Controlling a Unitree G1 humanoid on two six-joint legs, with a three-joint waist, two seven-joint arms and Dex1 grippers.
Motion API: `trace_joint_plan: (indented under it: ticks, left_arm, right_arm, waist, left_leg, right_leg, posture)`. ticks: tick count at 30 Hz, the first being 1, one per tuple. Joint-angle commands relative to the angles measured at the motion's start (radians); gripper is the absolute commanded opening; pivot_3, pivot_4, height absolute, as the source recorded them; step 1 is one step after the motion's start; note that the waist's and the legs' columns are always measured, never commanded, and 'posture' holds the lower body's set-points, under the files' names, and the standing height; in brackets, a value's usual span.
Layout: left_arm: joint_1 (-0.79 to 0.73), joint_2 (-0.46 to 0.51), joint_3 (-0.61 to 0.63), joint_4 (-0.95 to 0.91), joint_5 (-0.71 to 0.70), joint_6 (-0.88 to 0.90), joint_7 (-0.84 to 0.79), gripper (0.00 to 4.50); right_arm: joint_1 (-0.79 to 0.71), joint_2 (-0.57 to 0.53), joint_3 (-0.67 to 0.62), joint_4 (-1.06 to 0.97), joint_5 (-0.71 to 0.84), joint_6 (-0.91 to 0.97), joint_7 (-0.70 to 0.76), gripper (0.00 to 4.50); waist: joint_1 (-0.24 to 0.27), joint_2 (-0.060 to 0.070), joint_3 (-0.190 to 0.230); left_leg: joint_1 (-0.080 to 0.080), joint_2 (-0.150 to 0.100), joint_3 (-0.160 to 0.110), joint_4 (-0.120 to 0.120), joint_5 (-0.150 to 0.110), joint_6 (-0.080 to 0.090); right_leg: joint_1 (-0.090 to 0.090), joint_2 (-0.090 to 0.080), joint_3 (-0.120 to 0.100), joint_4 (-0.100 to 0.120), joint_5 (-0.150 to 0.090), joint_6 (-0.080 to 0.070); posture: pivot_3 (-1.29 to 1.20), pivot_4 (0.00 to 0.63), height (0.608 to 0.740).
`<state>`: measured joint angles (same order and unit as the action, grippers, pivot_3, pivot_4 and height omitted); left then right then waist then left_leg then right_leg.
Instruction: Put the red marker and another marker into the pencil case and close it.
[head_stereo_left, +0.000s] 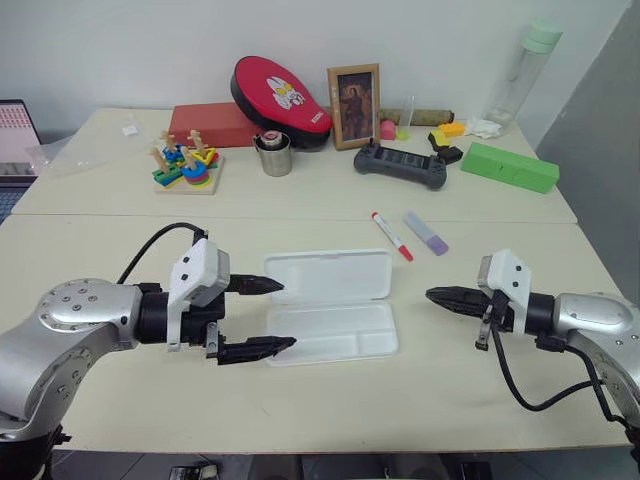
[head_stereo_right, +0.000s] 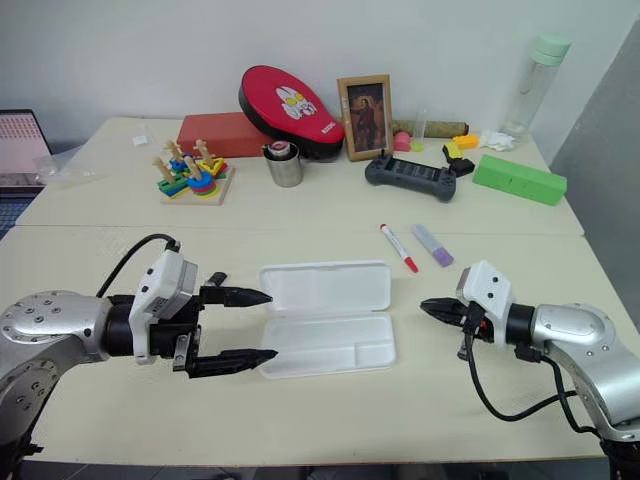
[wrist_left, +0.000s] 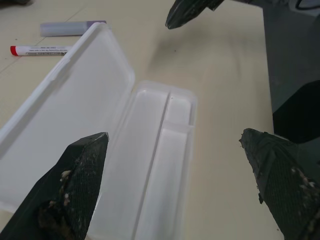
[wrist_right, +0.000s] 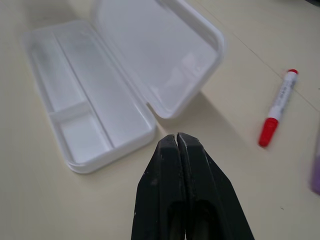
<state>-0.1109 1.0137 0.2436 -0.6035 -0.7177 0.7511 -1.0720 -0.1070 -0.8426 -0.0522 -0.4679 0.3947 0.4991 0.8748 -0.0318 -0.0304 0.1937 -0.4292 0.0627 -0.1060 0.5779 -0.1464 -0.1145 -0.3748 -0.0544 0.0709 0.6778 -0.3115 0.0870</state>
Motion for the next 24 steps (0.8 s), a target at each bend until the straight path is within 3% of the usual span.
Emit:
trace_joint_plan:
  ticks: [1, 9, 13, 19, 24]
  left_arm:
    - [-0.031, 0.008, 0.085, -0.043, -0.022, 0.012, 0.072, 4.49]
    - [-0.044, 0.005, 0.123, -0.069, -0.043, 0.046, 0.175, 4.49]
    - [-0.051, 0.016, 0.135, -0.067, -0.043, 0.049, 0.198, 4.5]
    - [-0.051, 0.033, 0.162, -0.053, -0.062, 0.07, 0.204, 4.5]
    - [-0.052, 0.043, 0.176, -0.042, -0.062, 0.071, 0.204, 4.5]
  right_arm:
    - [-0.019, 0.016, -0.006, 0.022, -0.033, -0.042, -0.023, 0.0]
    - [-0.075, 0.03, 0.01, 0.063, -0.034, 0.026, -0.041, 0.0]
    - [-0.104, 0.039, 0.011, 0.073, -0.018, 0.04, -0.036, 0.7]
    - [-0.162, 0.035, 0.045, 0.093, -0.04, 0.059, -0.036, 2.26]
    - [-0.313, 0.081, 0.099, 0.211, -0.104, 0.062, -0.082, 3.58]
  waist:
    - [0.0, 0.0, 0.0]
    - [-0.001, 0.0, 0.0]
    - [0.0, 0.0, 0.0]
    - [-0.001, 0.0, 0.0]
    - [-0.004, 0.001, 0.001]
  left_leg:
    - [0.0, 0.0, 0.0, 0.0, 0.0, 0.0]
    - [0.0, 0.0, 0.0, -0.001, 0.0, 0.0]
    - [0.0, 0.0, 0.0, -0.001, 0.0, 0.0]
    - [0.0, 0.0, 0.0, -0.001, 0.0, 0.0]
    - [0.0, 0.0, 0.0, 0.0, 0.0, 0.0]
  right_leg:
    - [0.0, 0.0, 0.0, 0.0, -0.001, -0.002]
    - [0.0, 0.0, 0.0, 0.0, 0.001, 0.002]
    - [0.0, 0.0, 0.0, 0.0, 0.001, 0.002]
    - [0.0, 0.0, 0.0, 0.0, 0.001, 0.002]
    - [-0.001, 0.0, 0.0, 0.0, 0.001, 0.002]
  posture:
    - [0.0, 0.15, 0.74]
    - [0.0, 0.15, 0.74]
    - [0.0, 0.15, 0.74]
    - [0.0, 0.15, 0.74]
    - [0.0, 0.15, 0.74]
